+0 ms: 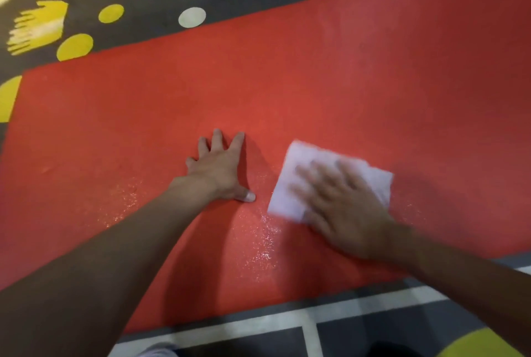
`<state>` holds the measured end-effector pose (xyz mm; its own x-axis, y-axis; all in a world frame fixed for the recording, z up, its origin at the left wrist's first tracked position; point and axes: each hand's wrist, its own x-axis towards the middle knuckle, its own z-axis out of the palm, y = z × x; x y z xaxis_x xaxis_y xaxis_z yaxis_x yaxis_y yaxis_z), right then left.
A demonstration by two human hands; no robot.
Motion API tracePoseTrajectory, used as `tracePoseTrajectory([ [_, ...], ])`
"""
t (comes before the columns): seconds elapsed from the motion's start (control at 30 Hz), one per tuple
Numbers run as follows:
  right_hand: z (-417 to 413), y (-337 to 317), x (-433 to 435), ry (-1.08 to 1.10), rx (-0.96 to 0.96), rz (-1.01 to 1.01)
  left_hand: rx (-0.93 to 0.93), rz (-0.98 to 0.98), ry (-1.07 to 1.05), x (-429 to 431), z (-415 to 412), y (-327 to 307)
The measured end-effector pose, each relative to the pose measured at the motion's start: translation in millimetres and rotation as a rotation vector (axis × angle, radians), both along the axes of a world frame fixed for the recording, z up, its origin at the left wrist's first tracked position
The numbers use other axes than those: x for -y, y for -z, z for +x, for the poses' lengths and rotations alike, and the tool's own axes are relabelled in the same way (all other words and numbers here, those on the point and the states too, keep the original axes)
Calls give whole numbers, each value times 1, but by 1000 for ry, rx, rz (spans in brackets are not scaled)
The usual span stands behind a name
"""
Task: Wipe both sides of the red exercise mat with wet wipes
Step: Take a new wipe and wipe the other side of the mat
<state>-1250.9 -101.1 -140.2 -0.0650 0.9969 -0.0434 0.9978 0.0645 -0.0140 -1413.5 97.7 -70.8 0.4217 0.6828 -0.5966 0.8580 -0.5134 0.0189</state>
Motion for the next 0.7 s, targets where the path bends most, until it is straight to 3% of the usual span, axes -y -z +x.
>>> tracePoseTrajectory([
  [0.07, 7, -2, -13, 338, -29, 2, 25, 28, 1, -4, 2, -2],
  [0.1, -3, -1, -15, 377, -30, 4, 41, 41, -7, -6, 4, -4],
  [0.23, -22, 2, -6, -82, -54, -31, 56, 104, -30, -12, 11, -5],
  [0.27, -8, 1, -12, -114, -47, -26, 52, 119, -20, -12, 12, -3],
  [0.4, 20, 1, -40, 367, -67, 1, 88, 99, -19, -14, 7, 7],
  [0.43, 9, 1, -40, 401, -51, 3, 86, 94, -10, -14, 9, 6],
  [0.6, -10, 0, -32, -106, -63, -40, 66, 96, -1, -28, 16, -5],
  [0.7, 20, 0, -57, 209, -71, -14, 125, 91, -46, -40, 16, -6],
])
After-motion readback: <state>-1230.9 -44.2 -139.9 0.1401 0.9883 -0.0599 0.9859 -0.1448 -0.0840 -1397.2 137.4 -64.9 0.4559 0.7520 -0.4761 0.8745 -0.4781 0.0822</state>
